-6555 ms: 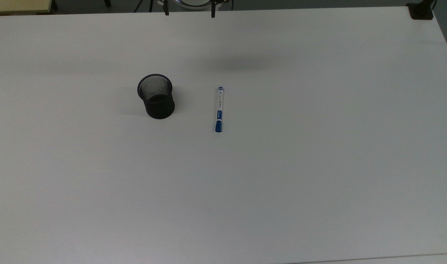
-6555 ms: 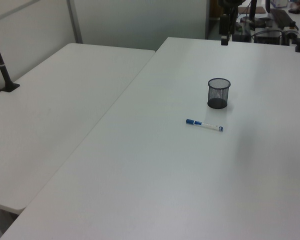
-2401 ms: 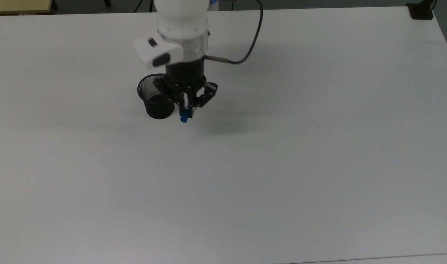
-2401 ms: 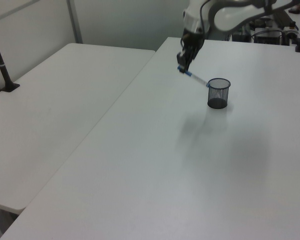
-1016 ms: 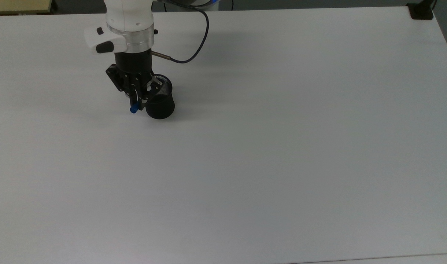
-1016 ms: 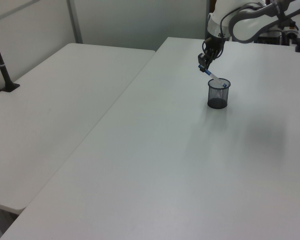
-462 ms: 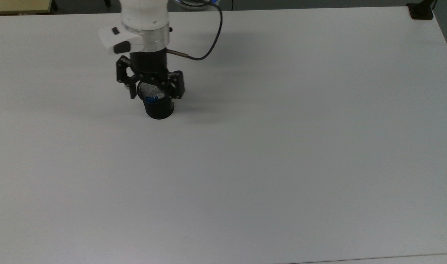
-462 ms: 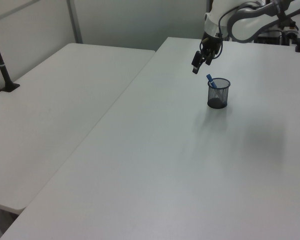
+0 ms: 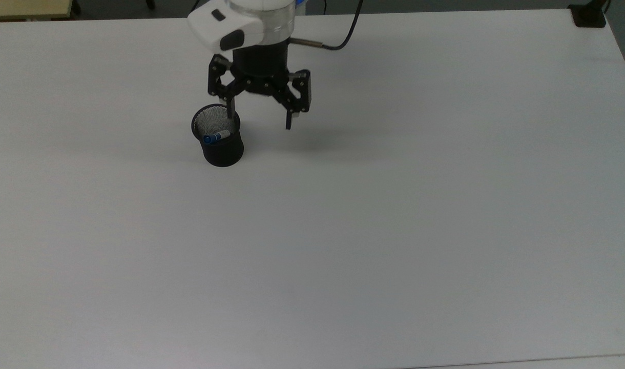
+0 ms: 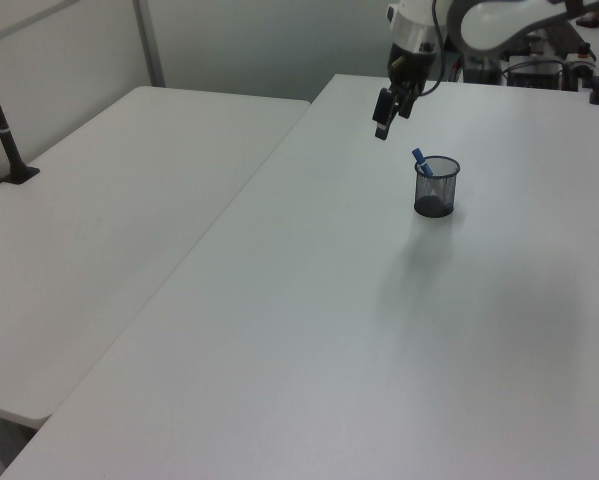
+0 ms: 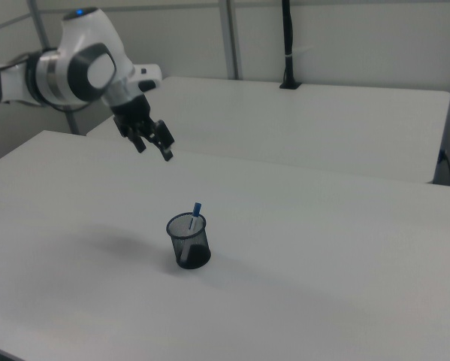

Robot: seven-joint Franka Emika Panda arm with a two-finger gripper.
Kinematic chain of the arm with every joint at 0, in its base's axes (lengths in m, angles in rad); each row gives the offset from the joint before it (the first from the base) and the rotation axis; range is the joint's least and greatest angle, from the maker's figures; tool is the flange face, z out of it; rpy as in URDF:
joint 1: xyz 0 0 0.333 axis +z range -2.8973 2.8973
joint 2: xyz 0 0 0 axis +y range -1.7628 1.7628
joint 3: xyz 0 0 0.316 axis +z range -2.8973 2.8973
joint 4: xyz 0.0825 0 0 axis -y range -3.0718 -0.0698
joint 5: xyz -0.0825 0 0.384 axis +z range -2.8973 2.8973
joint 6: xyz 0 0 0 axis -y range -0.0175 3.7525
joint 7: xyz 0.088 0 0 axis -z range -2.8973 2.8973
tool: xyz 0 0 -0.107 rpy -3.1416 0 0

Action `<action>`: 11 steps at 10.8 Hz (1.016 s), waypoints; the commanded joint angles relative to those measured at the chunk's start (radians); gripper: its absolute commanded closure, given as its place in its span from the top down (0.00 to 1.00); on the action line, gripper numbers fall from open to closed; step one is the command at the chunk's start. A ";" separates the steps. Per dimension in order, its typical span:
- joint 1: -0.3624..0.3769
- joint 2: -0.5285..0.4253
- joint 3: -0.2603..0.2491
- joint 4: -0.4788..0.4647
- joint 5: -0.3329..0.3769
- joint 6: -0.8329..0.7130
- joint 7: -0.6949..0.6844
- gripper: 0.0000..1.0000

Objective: Insert the marker

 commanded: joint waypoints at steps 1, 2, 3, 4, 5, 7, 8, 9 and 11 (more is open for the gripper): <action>0.049 -0.036 -0.025 0.109 0.003 -0.244 -0.012 1.00; 0.058 -0.064 -0.028 0.109 0.006 -0.295 -0.032 1.00; 0.058 -0.085 -0.029 0.109 0.027 -0.347 -0.062 1.00; 0.058 -0.102 -0.045 0.109 0.040 -0.387 -0.102 1.00; 0.060 -0.117 -0.057 0.109 0.040 -0.450 -0.209 1.00; 0.058 -0.154 -0.086 0.110 0.047 -0.509 -0.307 1.00; 0.045 -0.157 -0.088 0.110 0.057 -0.506 -0.296 1.00; 0.034 -0.156 -0.089 0.114 0.060 -0.500 -0.294 1.00; 0.032 -0.156 -0.091 0.129 0.061 -0.514 -0.294 1.00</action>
